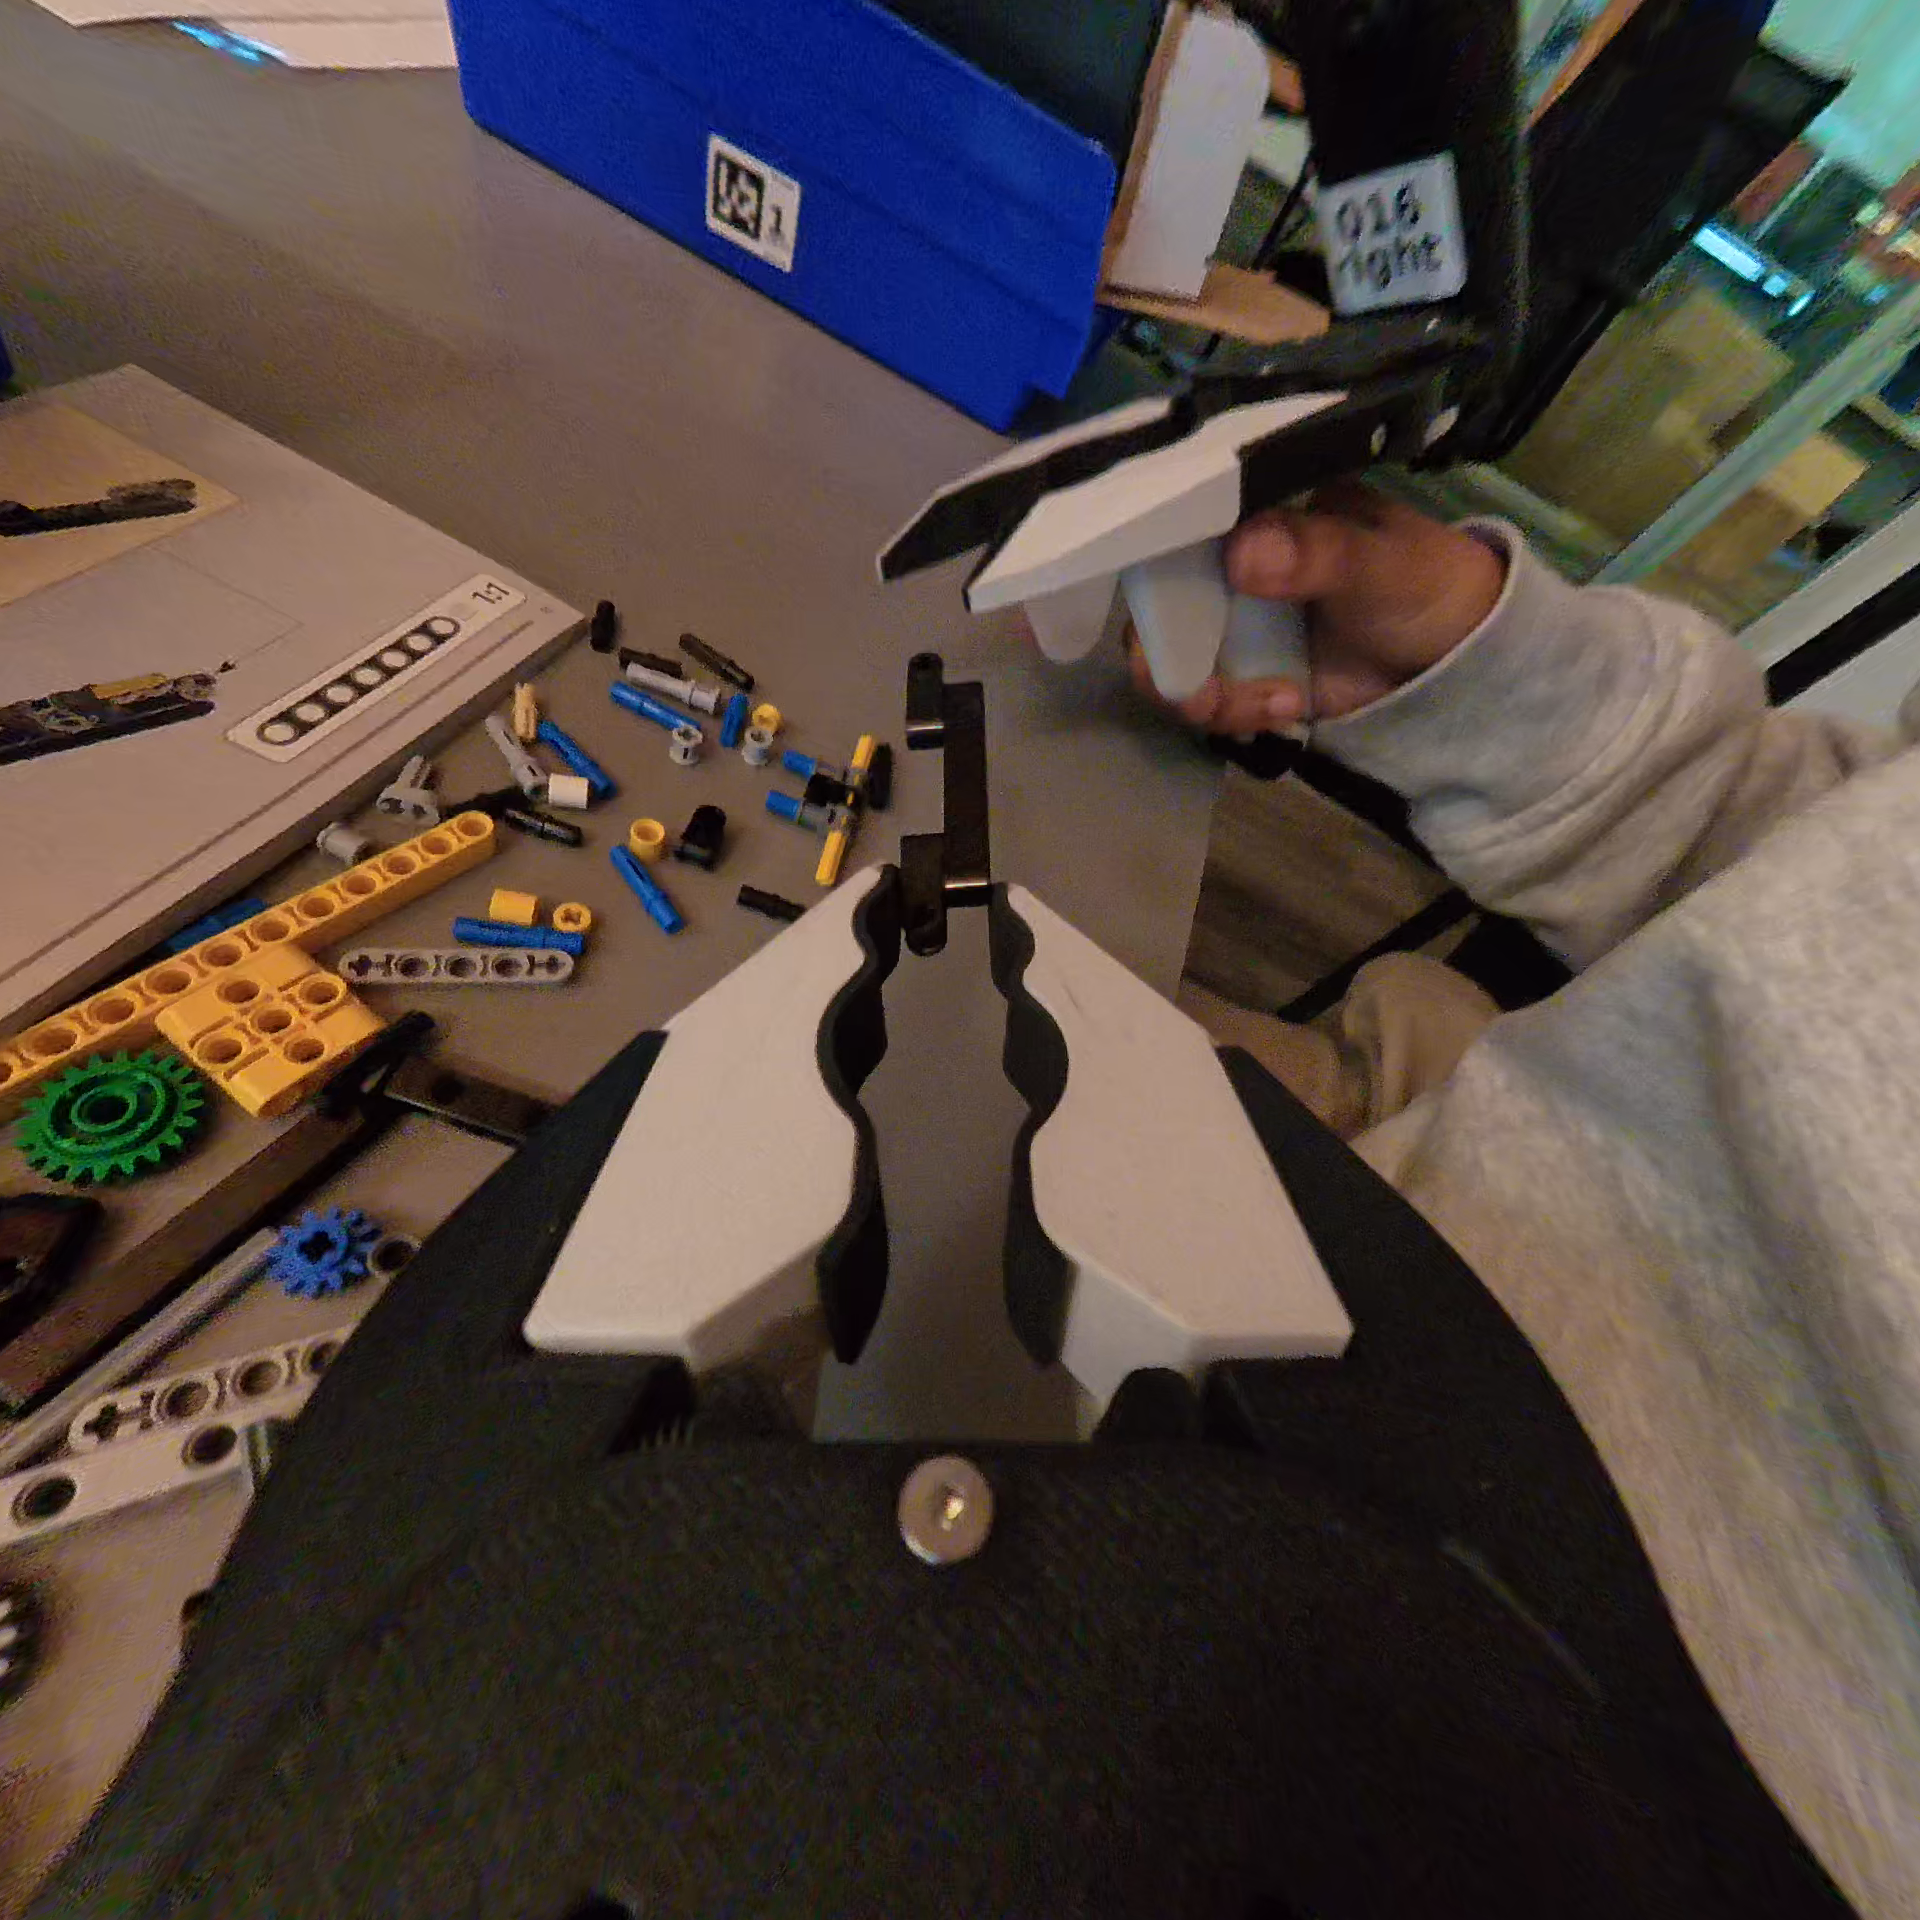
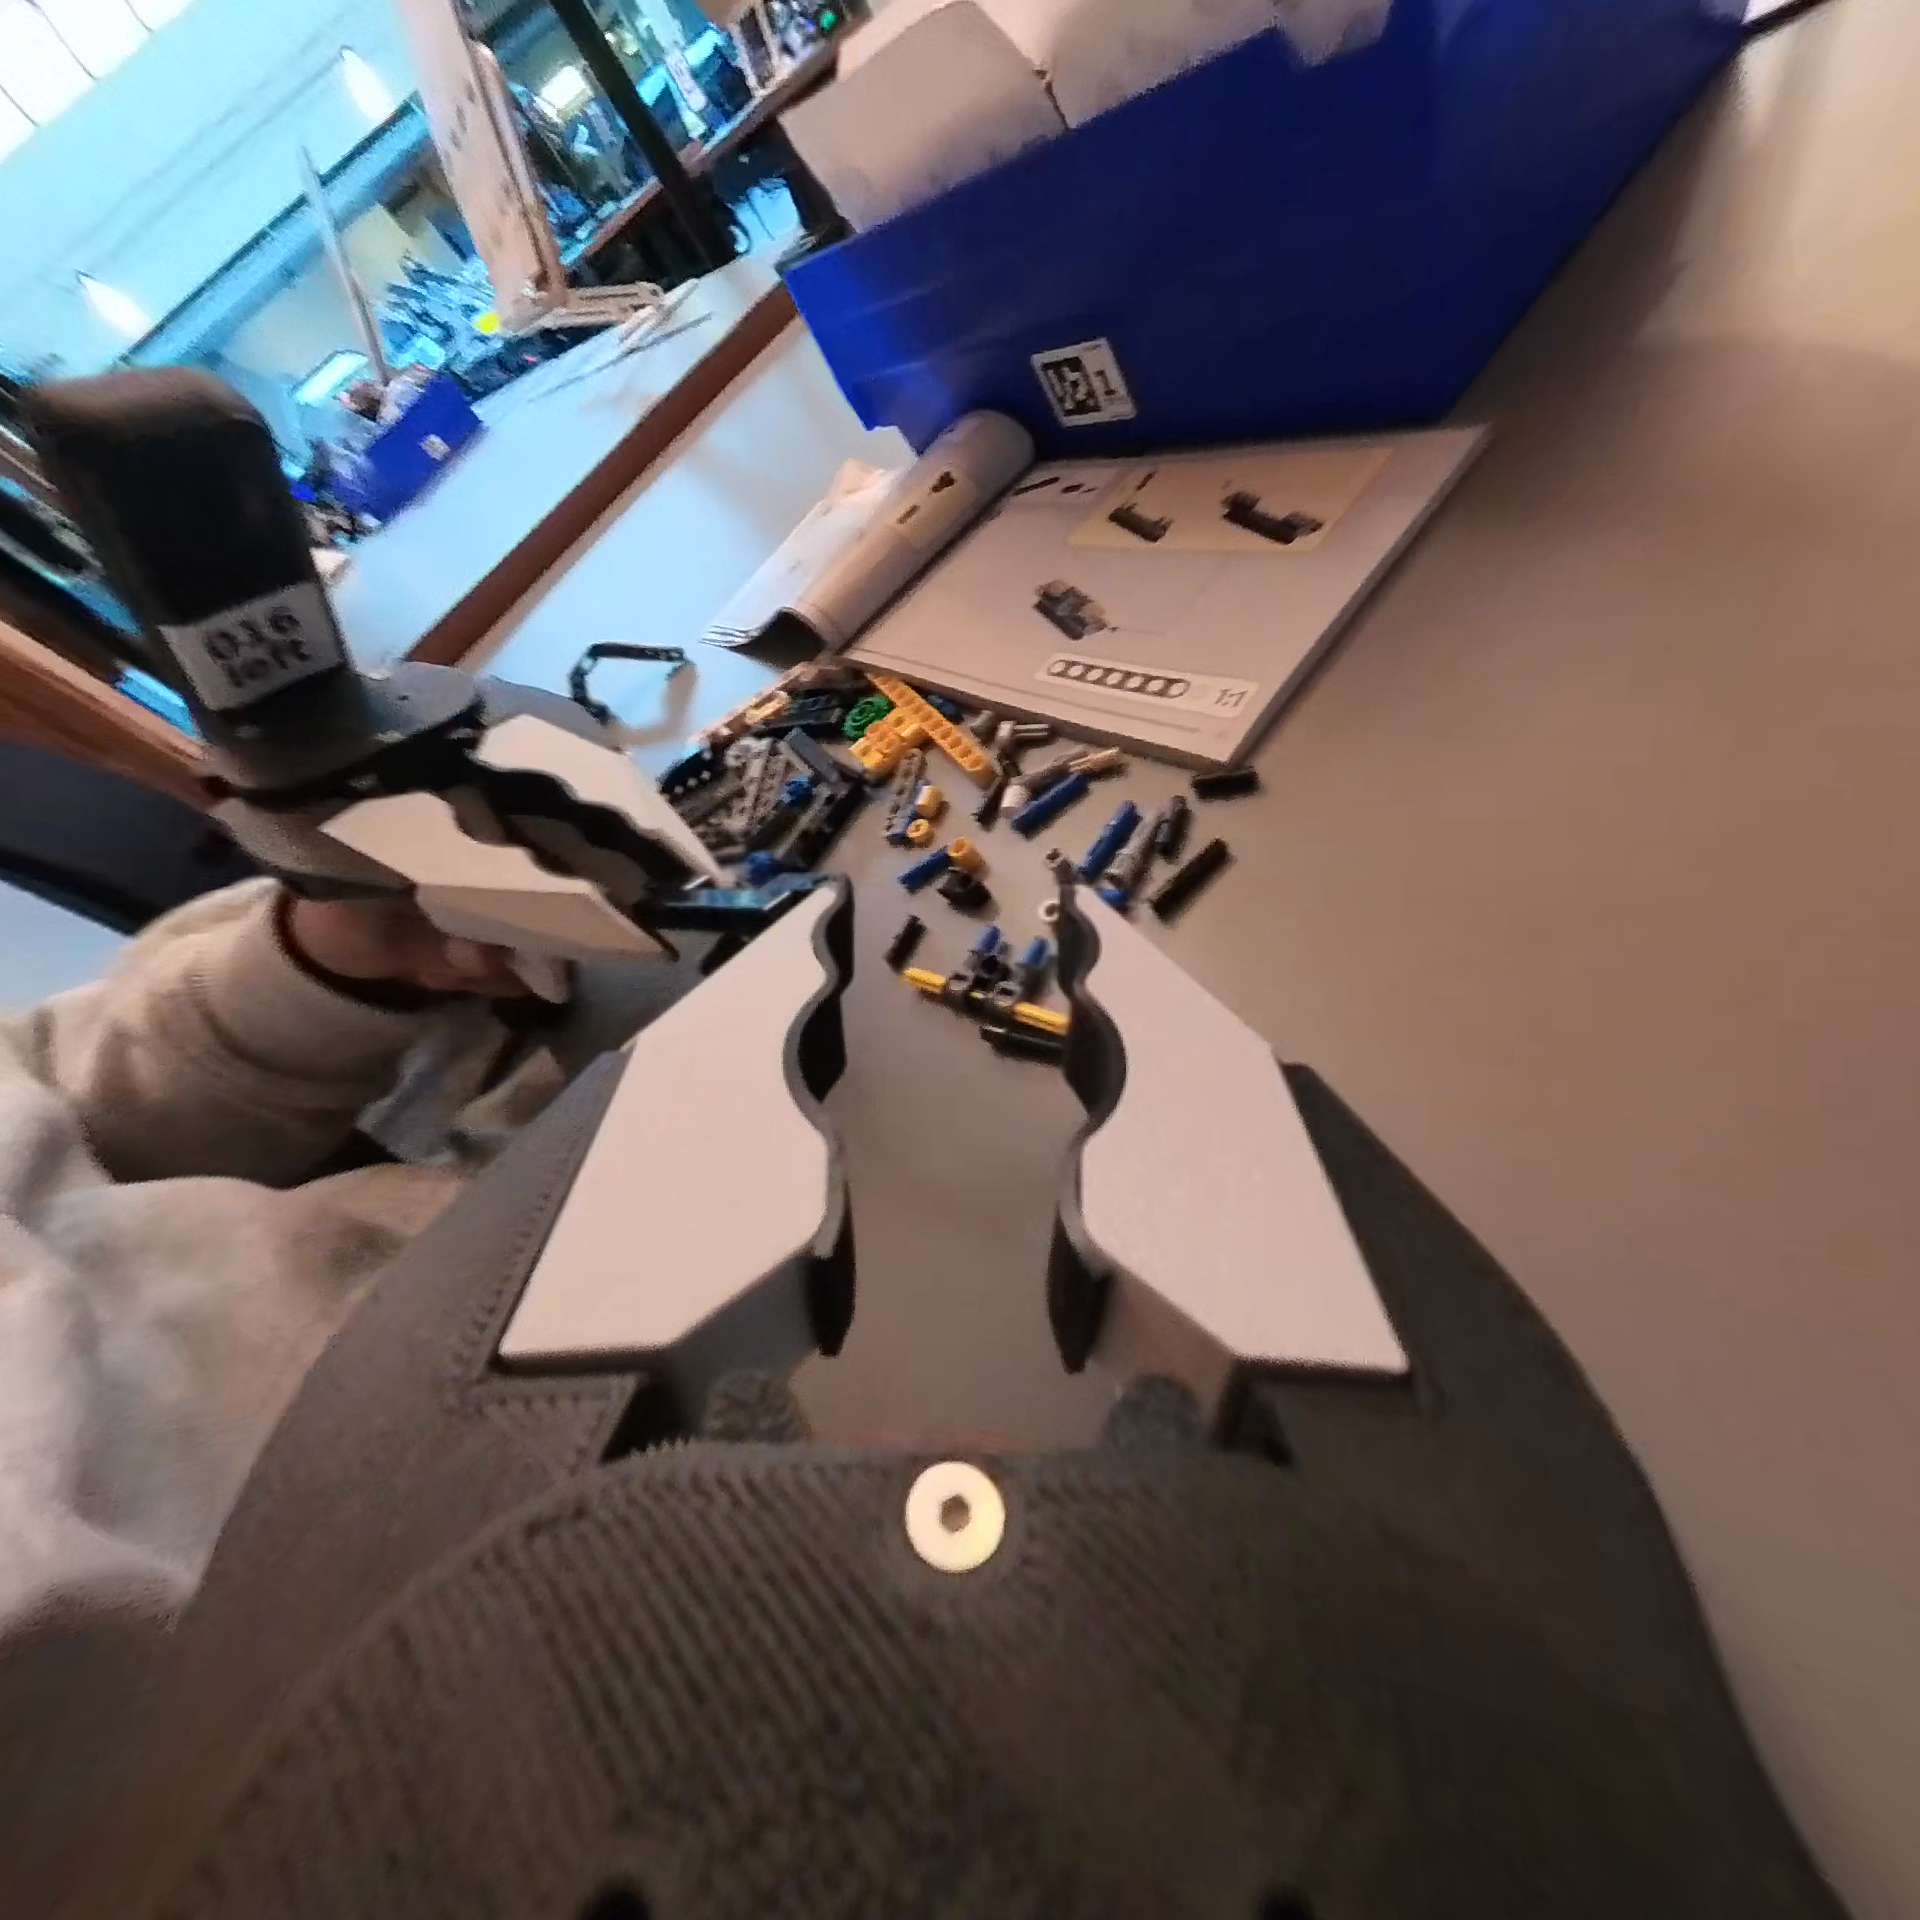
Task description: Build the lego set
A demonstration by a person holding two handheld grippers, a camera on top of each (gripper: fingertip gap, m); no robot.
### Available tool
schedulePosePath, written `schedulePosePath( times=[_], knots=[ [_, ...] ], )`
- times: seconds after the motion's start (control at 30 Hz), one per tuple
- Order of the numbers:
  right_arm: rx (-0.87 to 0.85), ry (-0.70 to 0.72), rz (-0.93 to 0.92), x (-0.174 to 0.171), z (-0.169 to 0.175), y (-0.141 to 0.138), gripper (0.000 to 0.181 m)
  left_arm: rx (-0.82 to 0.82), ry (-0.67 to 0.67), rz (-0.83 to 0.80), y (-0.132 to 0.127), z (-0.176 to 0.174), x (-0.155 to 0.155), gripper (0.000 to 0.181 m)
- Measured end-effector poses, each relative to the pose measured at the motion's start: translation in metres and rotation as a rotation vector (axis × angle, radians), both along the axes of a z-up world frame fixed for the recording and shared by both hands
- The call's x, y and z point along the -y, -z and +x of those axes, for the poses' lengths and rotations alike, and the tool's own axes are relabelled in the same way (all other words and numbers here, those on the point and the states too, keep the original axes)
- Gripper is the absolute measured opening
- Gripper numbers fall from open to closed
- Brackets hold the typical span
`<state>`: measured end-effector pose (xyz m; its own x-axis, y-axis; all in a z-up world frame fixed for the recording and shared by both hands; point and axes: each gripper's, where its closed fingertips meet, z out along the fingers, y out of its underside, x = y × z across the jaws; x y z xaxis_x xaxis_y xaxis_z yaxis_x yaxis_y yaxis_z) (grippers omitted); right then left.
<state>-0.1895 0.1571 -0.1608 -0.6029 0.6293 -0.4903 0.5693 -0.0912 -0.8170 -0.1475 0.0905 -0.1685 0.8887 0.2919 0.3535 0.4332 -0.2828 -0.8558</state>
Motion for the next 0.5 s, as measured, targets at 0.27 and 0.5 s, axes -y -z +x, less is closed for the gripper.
schedulePosePath(
  times=[0.27,0.5],
  knots=[
    [-0.169,-0.083,0.378,0.010,0.005,0.020,0.032,-0.155,0.005,-0.324,0.036,0.003,0.012,0.015],
    [-0.230,-0.185,0.639,0.023,0.002,0.044,0.035,-0.136,0.027,-0.334,0.039,0.004,0.011,0.015]
  ],
)
